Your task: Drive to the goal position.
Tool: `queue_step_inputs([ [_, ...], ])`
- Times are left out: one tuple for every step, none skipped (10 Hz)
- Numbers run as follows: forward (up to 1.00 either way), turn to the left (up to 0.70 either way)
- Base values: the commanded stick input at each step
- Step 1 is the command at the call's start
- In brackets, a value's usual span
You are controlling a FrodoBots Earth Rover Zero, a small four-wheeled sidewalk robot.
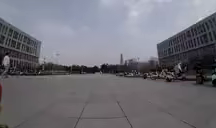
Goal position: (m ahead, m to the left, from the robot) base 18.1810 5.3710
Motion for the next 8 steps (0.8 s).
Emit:
queue_step_inputs([
  [0.70,0.00],
  [0.70,0.00],
  [0.70,0.00],
  [0.70,0.00],
  [0.70,0.00],
  [0.70,0.00],
  [0.70,0.00],
  [0.70,0.00],
])
